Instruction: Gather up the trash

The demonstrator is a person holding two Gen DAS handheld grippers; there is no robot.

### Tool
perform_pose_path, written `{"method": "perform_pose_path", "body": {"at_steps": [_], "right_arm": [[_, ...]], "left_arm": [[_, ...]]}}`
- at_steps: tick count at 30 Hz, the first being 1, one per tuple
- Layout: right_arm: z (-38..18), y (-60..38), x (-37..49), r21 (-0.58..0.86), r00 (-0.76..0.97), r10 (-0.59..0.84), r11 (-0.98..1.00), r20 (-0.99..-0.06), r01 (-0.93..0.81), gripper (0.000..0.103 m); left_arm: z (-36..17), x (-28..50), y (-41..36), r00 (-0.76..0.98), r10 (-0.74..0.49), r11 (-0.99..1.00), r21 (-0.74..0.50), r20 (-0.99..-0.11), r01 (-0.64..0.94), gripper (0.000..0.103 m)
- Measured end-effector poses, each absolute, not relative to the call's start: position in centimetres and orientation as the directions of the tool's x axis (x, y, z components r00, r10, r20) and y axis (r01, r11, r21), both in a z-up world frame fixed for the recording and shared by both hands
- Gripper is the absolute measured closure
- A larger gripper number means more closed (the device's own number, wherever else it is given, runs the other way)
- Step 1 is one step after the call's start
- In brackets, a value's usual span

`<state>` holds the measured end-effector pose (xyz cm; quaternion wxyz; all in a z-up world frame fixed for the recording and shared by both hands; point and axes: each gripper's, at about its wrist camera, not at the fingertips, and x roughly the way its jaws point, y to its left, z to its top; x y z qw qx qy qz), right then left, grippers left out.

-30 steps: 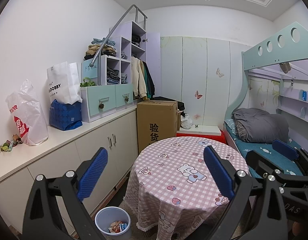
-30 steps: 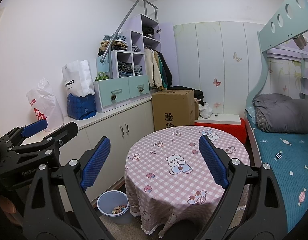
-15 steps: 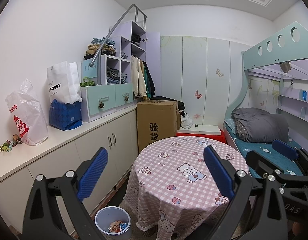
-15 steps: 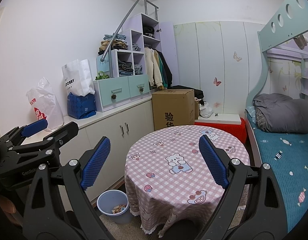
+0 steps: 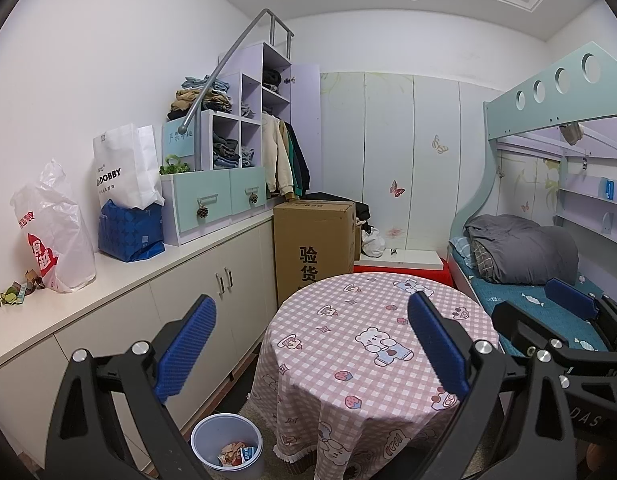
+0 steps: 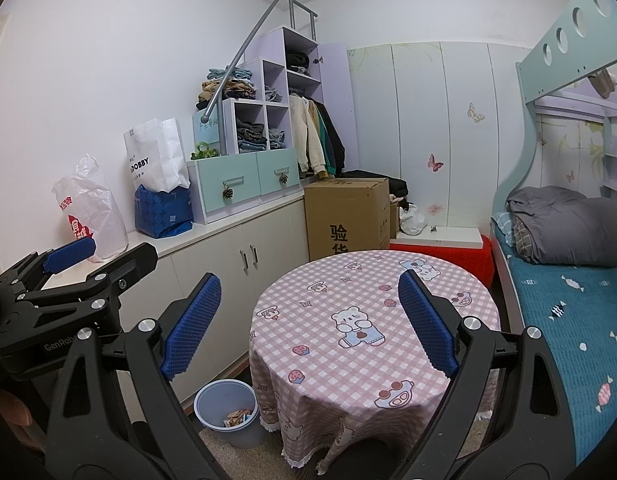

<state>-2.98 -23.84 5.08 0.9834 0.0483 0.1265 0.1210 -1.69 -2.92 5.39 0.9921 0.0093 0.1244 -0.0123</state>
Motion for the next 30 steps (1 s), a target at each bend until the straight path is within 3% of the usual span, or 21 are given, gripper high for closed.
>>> {"method": "perform_pose_path", "body": {"at_steps": [30], "right_arm": [[4.43, -24.27, -2.74, 0.124, 0.935, 0.252, 0.966, -0.248, -0.227, 0.014]], "left_arm": [[4.85, -1.65, -2.25, 0.967, -0.028, 0.999, 0.021, -0.253, 0.034, 0.008]]}}
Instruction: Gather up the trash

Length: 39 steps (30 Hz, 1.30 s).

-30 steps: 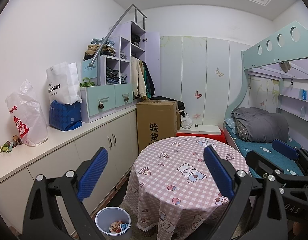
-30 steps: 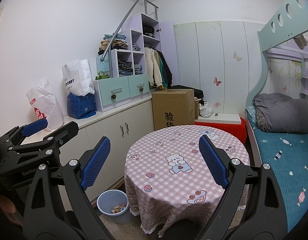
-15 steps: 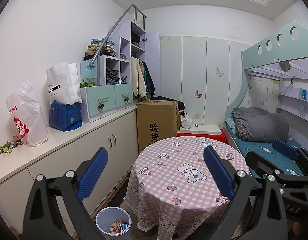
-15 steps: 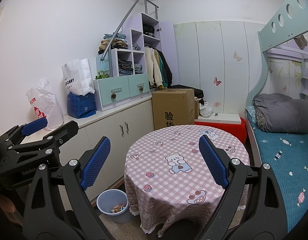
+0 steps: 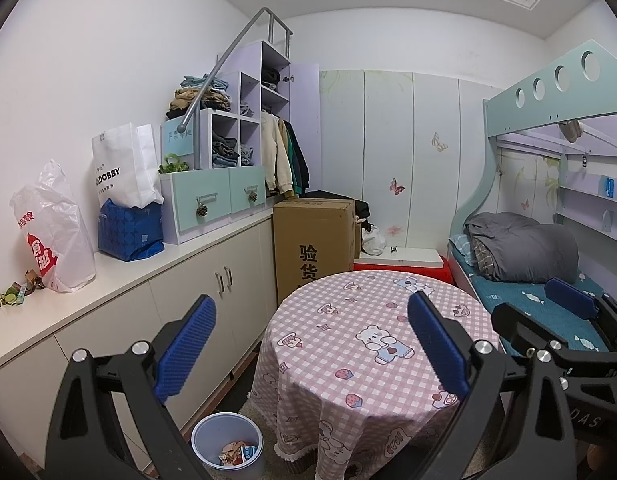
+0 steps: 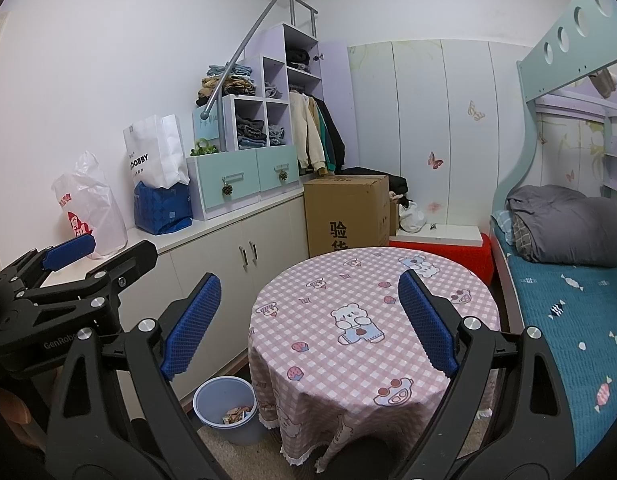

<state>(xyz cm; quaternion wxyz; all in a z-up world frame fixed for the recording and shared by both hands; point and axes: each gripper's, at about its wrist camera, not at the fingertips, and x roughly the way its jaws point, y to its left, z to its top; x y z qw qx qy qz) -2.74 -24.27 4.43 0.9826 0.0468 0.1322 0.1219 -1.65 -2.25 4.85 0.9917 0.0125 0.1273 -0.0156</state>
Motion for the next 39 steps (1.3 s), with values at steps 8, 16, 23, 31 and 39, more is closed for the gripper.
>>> {"method": "perform_pose_path", "body": {"at_steps": [8, 16, 23, 31, 39], "right_arm": [[4.3, -24.6, -2.6, 0.125, 0.933, 0.254, 0.965, -0.254, -0.229, 0.014], [4.1, -24.9, -2.7, 0.123, 0.931, 0.255, 0.965, -0.26, -0.23, 0.014], [4.1, -24.9, -2.6, 0.122, 0.93, 0.256, 0.965, -0.263, -0.231, 0.014], [4.0, -24.9, -2.3, 0.12, 0.927, 0.259, 0.965, -0.272, -0.234, 0.014], [3.9, -24.9, -2.3, 0.12, 0.927, 0.259, 0.965, -0.273, -0.234, 0.014]], "left_arm": [[4.6, -1.5, -1.9, 0.966, -0.031, 0.999, 0.023, -0.257, 0.038, 0.008], [4.5, -1.5, -1.8, 0.966, -0.032, 0.999, 0.023, -0.258, 0.039, 0.008], [4.2, -1.5, -1.6, 0.964, -0.035, 0.999, 0.024, -0.262, 0.043, 0.008], [4.0, -1.4, -1.4, 0.964, -0.036, 0.999, 0.024, -0.265, 0.044, 0.008], [3.8, -1.4, -1.2, 0.963, -0.038, 0.999, 0.024, -0.266, 0.046, 0.008]]}}
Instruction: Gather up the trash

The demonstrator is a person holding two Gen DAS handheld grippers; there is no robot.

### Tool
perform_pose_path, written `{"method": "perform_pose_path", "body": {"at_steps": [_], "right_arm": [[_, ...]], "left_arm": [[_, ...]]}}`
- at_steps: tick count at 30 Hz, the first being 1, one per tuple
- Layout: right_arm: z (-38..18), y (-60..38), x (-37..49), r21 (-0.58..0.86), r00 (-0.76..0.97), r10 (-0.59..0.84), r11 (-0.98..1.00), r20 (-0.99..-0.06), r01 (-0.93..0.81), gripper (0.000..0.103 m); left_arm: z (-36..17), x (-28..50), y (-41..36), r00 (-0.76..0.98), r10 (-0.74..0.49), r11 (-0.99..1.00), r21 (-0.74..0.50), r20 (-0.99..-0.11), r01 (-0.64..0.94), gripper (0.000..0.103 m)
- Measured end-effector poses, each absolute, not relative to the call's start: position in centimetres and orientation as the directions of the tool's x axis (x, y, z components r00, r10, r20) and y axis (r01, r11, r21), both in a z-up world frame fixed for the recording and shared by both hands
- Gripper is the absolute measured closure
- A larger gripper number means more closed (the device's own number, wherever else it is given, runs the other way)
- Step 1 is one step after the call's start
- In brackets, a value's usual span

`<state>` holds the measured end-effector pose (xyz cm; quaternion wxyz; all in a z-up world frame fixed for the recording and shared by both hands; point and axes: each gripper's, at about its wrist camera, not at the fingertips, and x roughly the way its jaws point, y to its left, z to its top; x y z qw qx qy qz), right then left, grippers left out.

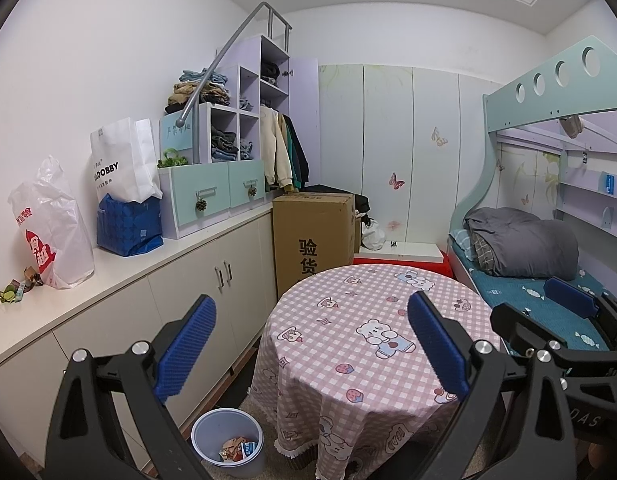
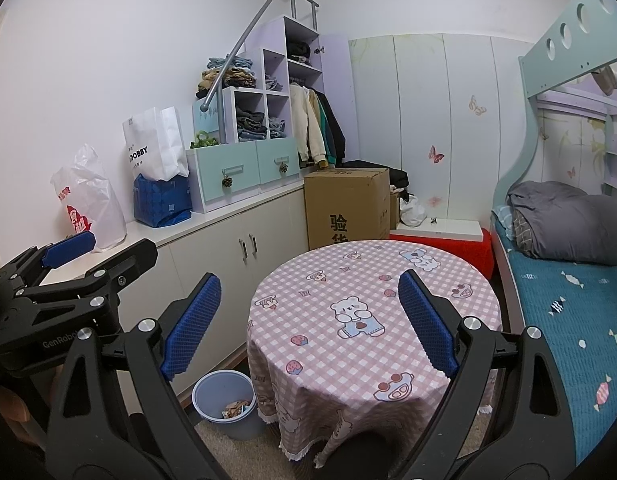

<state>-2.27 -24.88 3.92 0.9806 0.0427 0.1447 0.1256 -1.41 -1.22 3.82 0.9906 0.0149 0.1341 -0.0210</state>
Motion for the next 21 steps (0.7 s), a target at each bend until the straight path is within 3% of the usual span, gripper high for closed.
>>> {"method": "perform_pose_path", "body": {"at_steps": [14, 21], "right_arm": [[3.0, -24.7, -1.3, 0.125, 0.921, 0.256, 0.965, -0.294, -0.229, 0.014], [1.4, -24.5, 1.3, 0.138, 0.904, 0.257, 0.965, -0.343, -0.222, 0.014]], "left_arm": [[2.5, 0.0, -0.7, 0.957, -0.046, 0.998, 0.028, -0.287, 0.057, 0.008], [0.9, 2.4, -0.4, 0.94, -0.038, 0.998, 0.036, -0.339, 0.053, 0.008]]}}
